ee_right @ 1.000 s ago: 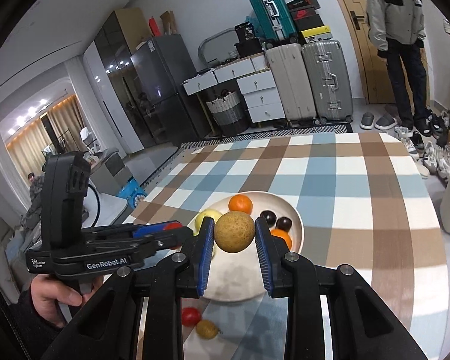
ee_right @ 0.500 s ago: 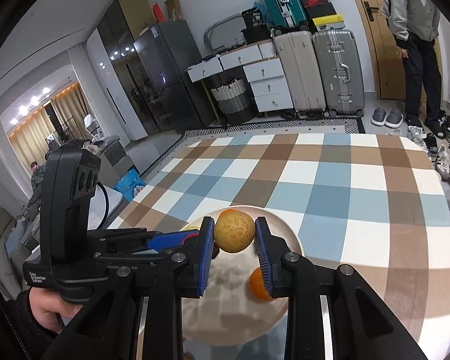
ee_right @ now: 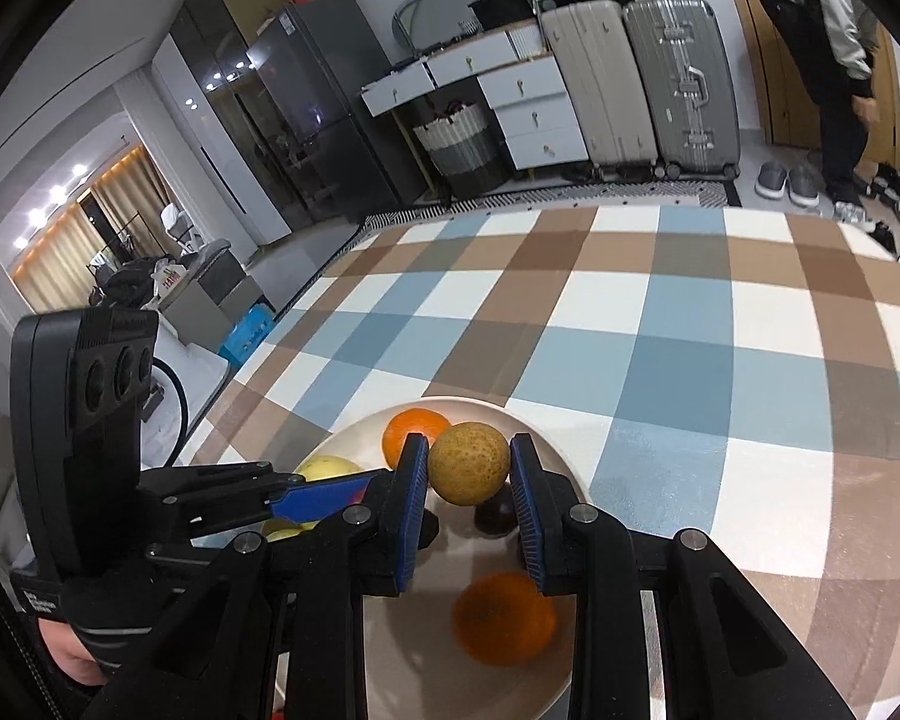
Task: Organize fruits
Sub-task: 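Open both grippers to release the tomato and kiwi onto the plate, then withdraw both grippers toward the last tomato and kiwi, then close right gripper on the brown kiwi while left gripper closes on the red tomato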
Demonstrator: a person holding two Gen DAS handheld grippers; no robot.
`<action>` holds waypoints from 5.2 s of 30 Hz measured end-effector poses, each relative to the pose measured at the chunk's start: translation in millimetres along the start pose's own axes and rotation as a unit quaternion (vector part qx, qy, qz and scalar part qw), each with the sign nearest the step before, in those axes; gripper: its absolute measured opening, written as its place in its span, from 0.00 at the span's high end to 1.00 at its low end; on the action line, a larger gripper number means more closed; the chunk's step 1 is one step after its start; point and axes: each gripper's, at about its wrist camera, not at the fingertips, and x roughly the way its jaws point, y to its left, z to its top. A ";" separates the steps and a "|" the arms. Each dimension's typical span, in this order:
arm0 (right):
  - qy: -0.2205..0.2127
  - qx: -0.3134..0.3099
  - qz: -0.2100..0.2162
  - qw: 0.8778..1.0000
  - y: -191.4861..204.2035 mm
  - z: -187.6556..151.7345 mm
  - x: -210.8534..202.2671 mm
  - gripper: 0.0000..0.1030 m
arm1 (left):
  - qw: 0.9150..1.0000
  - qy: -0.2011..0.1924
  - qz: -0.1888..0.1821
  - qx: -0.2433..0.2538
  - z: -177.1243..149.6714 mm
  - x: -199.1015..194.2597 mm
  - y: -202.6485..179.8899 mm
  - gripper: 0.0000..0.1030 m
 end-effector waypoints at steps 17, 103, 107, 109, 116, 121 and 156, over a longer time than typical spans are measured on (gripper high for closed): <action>-0.010 0.041 0.025 0.999 -11.9 4.7 -3.9 0.53 | 1.000 0.002 -0.023 -0.008 -1.9 -7.3 -5.3 0.67; 0.011 -0.034 -0.126 0.991 108.4 -183.2 -72.3 0.22 | 0.991 -0.090 0.072 -0.070 -250.7 -155.8 30.3 0.01; 0.026 -0.038 -0.124 0.991 107.5 -180.5 -61.5 0.28 | 0.991 -0.086 0.071 -0.079 -250.9 -152.1 36.7 0.01; 0.031 -0.043 -0.122 0.991 107.9 -178.7 -57.3 0.30 | 0.990 -0.089 0.070 -0.080 -252.1 -153.5 38.6 0.01; 0.051 -0.057 -0.116 0.990 109.3 -173.6 -43.0 0.61 | 0.991 -0.088 0.061 -0.077 -252.4 -153.8 37.1 0.01; 0.044 -0.064 -0.111 0.991 112.0 -176.4 -43.4 0.72 | 0.991 -0.089 0.057 -0.075 -252.1 -155.2 34.8 0.01; -0.023 0.057 -0.053 0.997 53.7 -225.6 -129.3 0.72 | 0.993 -0.017 0.114 -0.005 -175.9 -76.6 -13.0 0.02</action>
